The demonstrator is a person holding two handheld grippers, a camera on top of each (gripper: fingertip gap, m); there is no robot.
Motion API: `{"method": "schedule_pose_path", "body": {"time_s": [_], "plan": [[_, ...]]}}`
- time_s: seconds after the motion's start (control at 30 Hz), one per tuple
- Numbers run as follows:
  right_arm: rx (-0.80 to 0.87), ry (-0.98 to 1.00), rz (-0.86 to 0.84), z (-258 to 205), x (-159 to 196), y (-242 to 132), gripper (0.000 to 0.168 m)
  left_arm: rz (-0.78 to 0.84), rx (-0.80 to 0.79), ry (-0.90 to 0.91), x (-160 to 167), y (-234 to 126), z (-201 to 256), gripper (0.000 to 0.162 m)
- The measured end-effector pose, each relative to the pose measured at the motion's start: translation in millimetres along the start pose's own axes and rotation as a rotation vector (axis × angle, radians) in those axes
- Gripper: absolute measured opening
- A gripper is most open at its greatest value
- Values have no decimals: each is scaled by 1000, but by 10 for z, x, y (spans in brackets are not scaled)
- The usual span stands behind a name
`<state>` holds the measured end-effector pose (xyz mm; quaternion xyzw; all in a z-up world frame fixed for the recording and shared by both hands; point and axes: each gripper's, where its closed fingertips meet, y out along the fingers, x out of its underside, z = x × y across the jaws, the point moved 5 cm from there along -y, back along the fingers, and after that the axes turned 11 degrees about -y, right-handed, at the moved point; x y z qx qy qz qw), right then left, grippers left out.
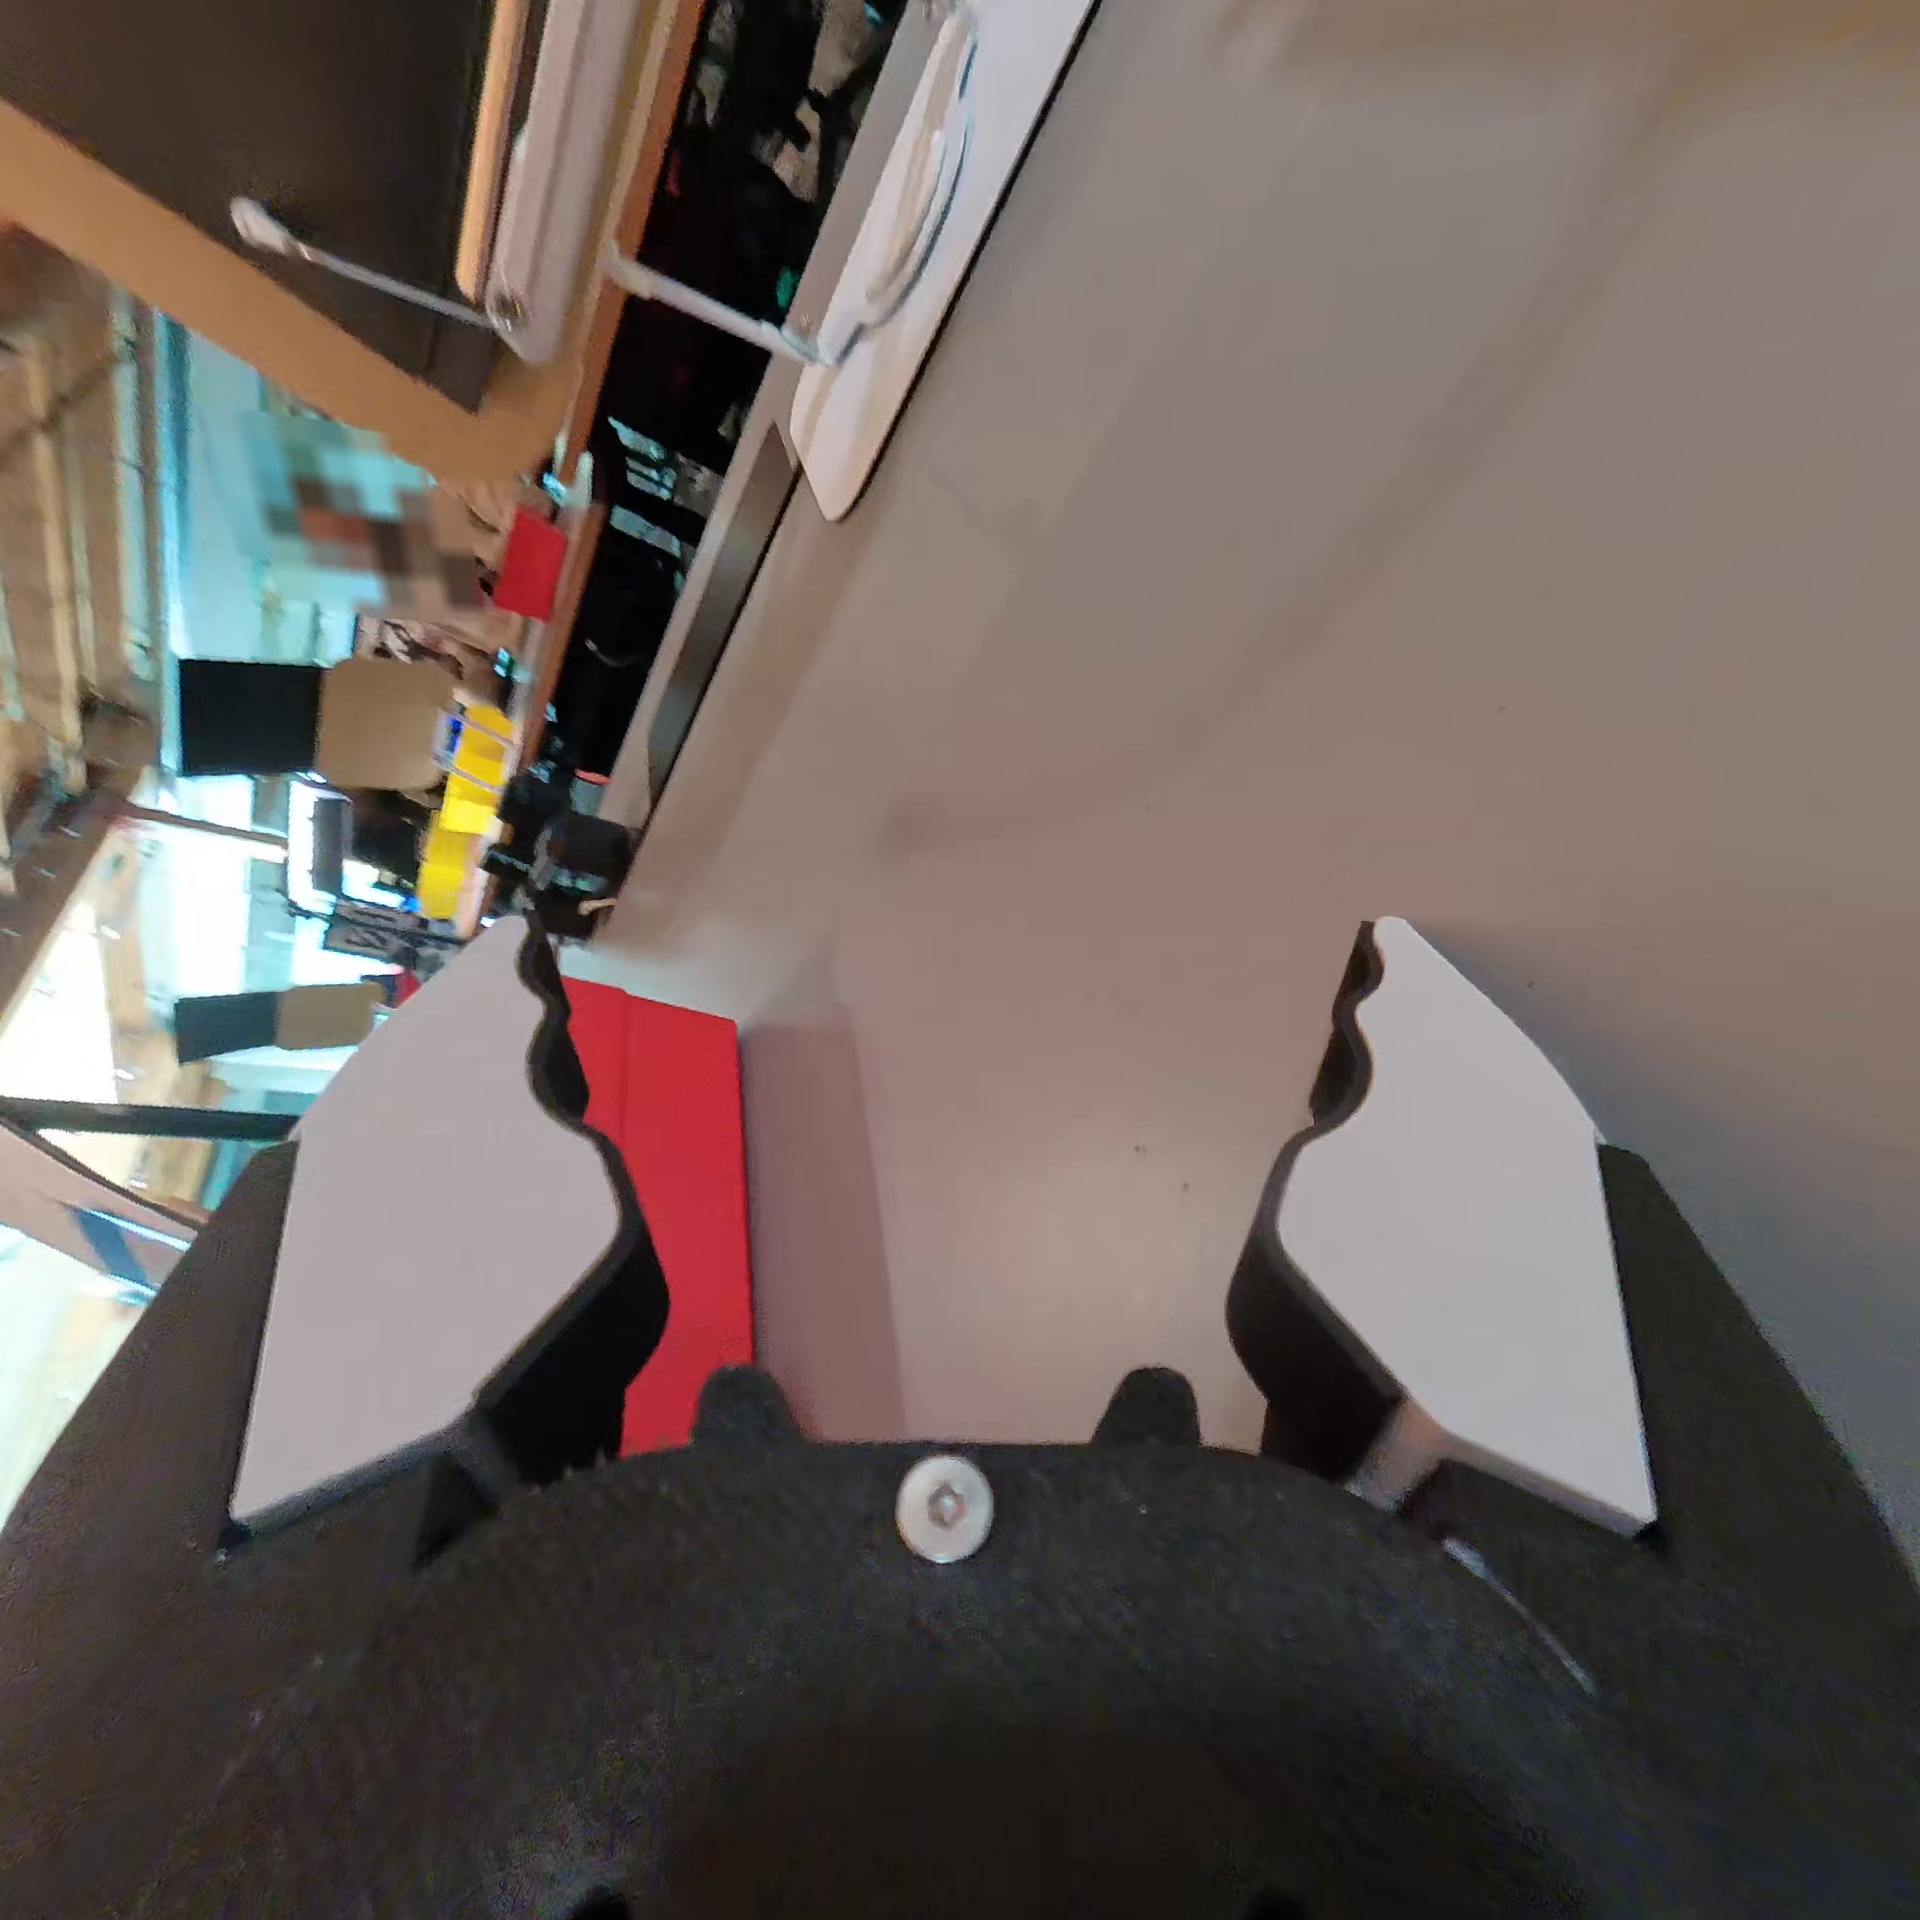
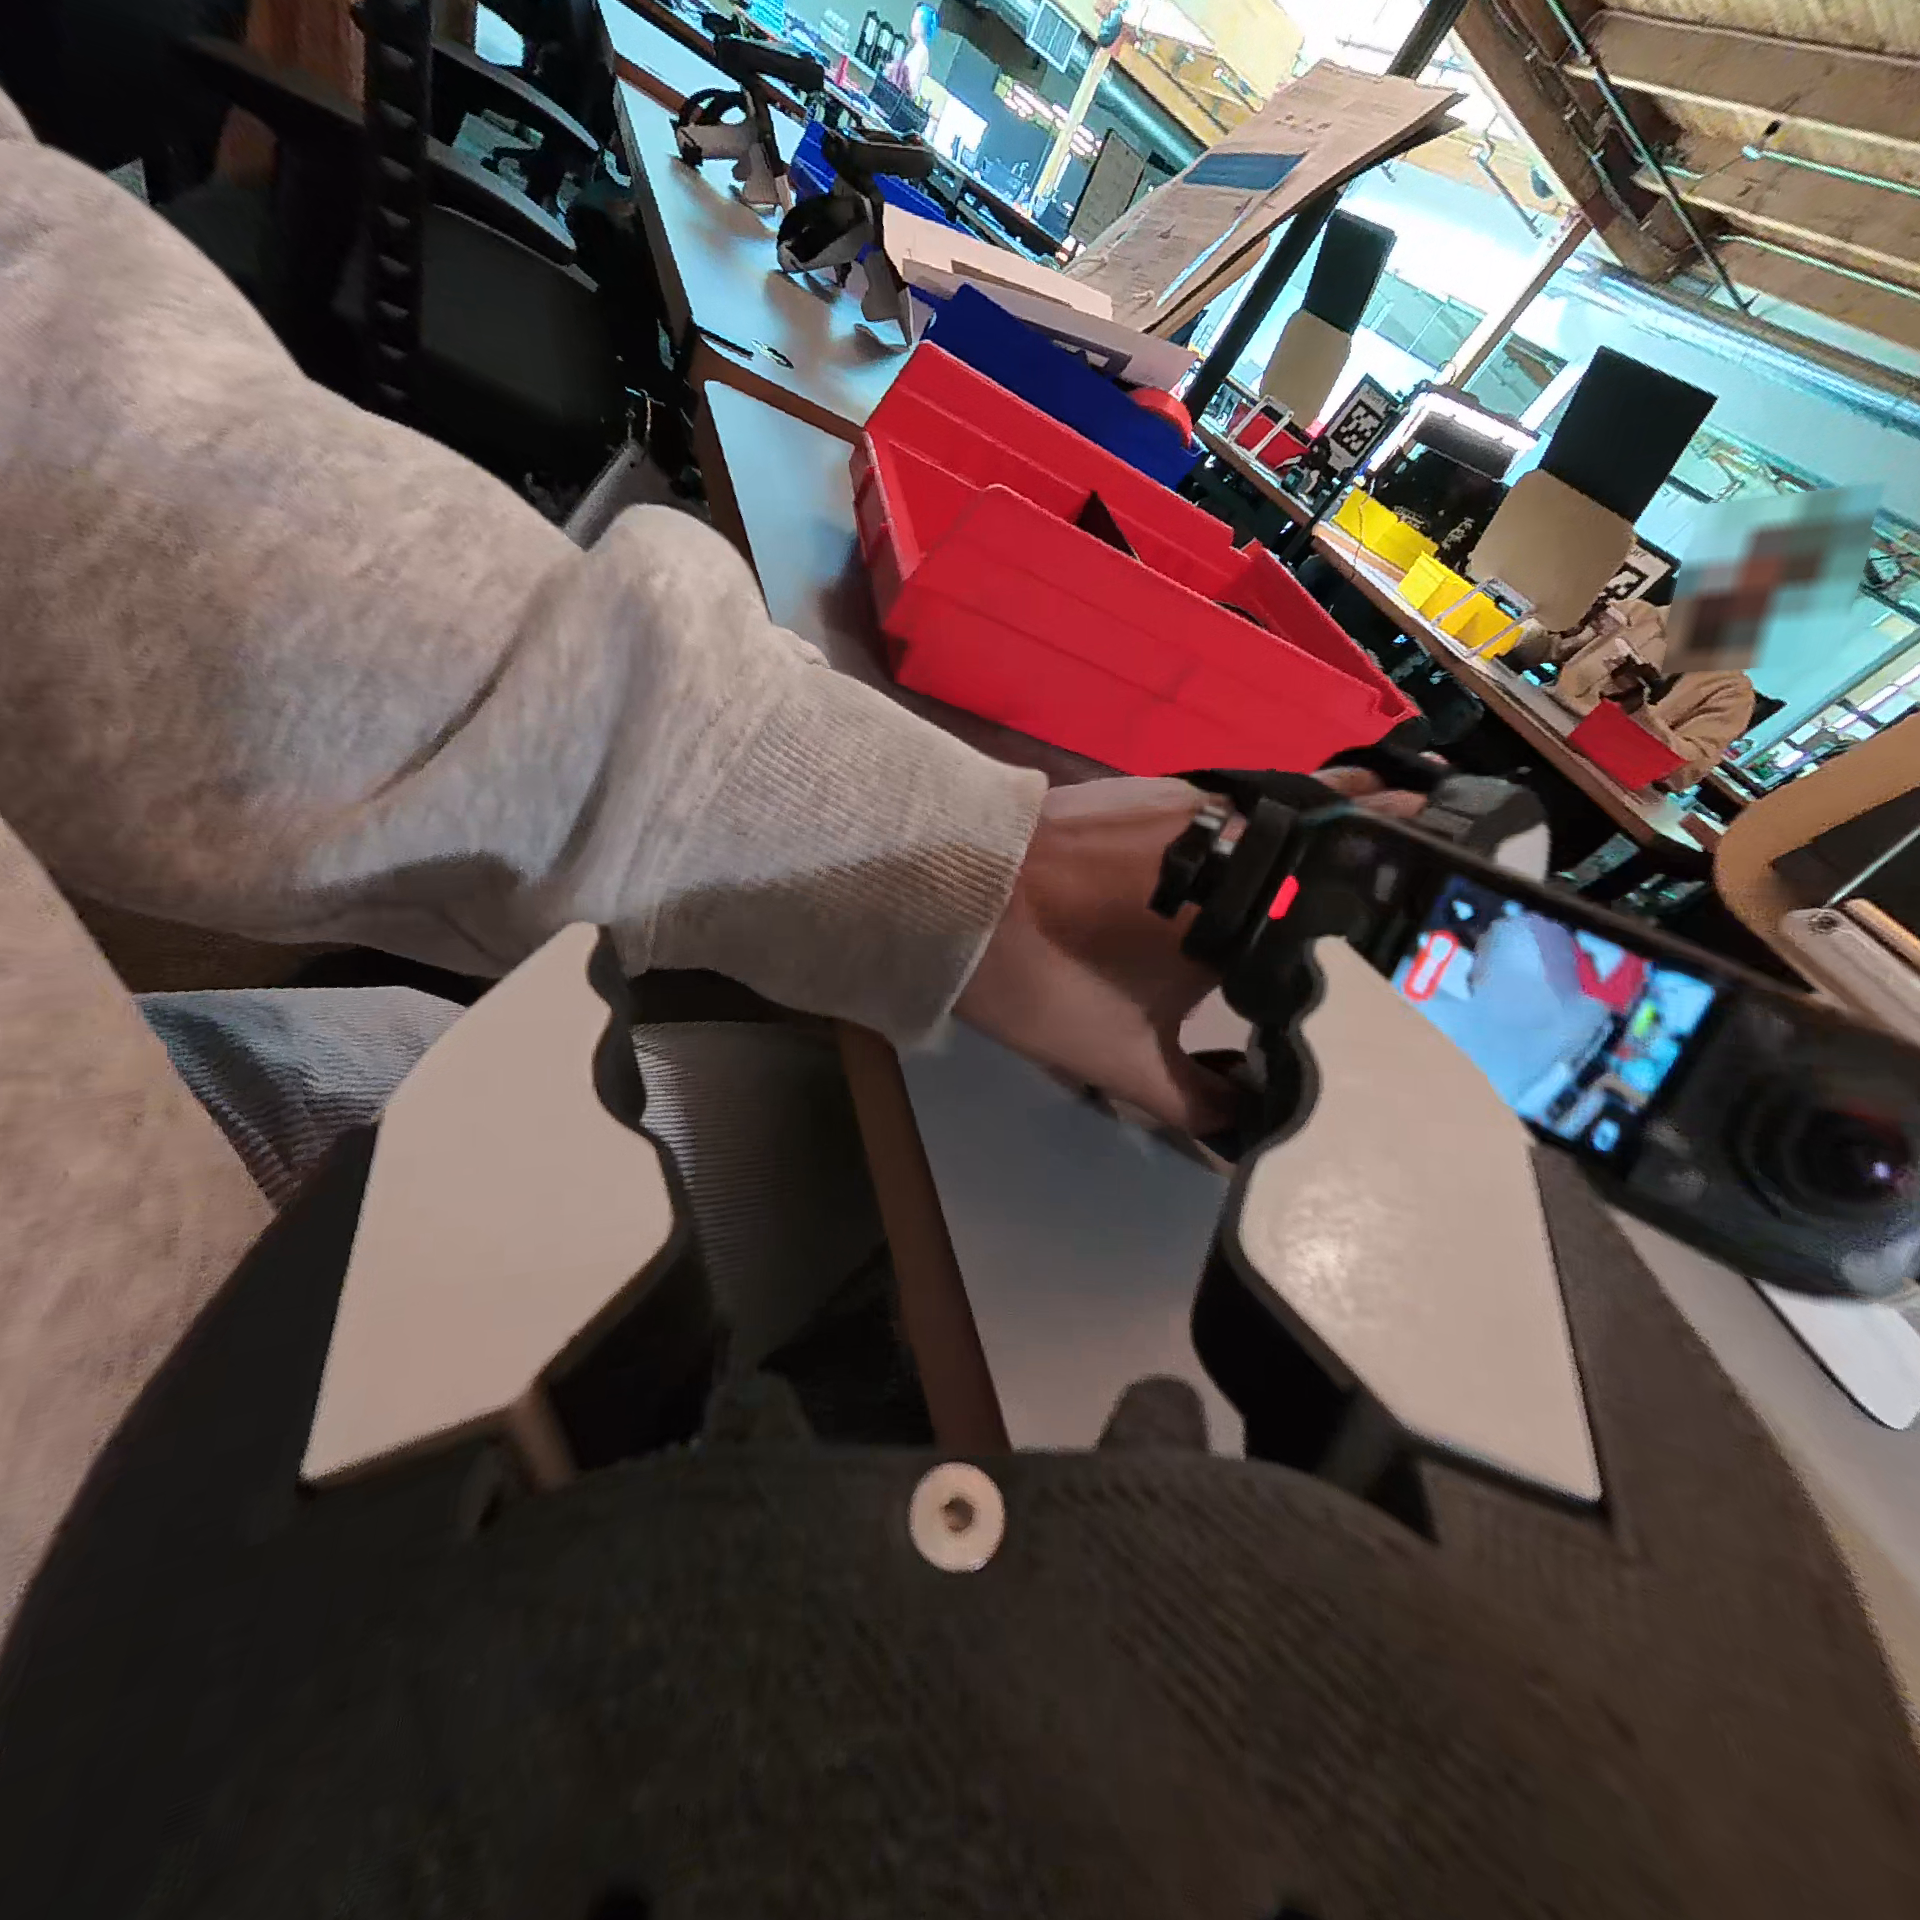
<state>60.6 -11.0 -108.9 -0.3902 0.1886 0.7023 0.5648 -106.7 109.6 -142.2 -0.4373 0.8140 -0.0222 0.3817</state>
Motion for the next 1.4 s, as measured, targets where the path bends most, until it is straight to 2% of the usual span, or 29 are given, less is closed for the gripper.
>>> {"method": "schedule_pose_path", "body": {"time_s": [0.17, 0.43, 0.5, 0.6, 0.7, 0.83, 1.23, 1.3, 1.4], "plan": [[16, 6, 9, 7, 8, 5, 120, 36, -63, 102, -95, -69, 98, 126], [16, 0, -14, -10, 50, 27, 120, 30, -50, 66, -100, -91, 71, 125], [27, 0, -22, -15, 50, 29, 120, 28, -63, 69, -112, -104, 58, 127], [58, -11, -39, -29, 51, 33, 120, 31, -100, 84, -133, -133, 15, 139], [87, -26, -55, -62, 39, 39, 122, 50, -111, 101, -163, -156, 6, 139], [84, 49, -54, -81, -17, 25, 122, 85, -155, 138, -194, -183, -41, 135], [90, 212, -70, -29, -28, -9, 121, 47, -227, 198, -140, -99, -64, 136], [75, 243, -69, -28, -8, -4, 120, 45, -218, 207, -105, -60, -22, 131], [85, 250, -17, 19, -22, -30, 109, 51, -117, 144, -91, -49, 81, 127]]}}
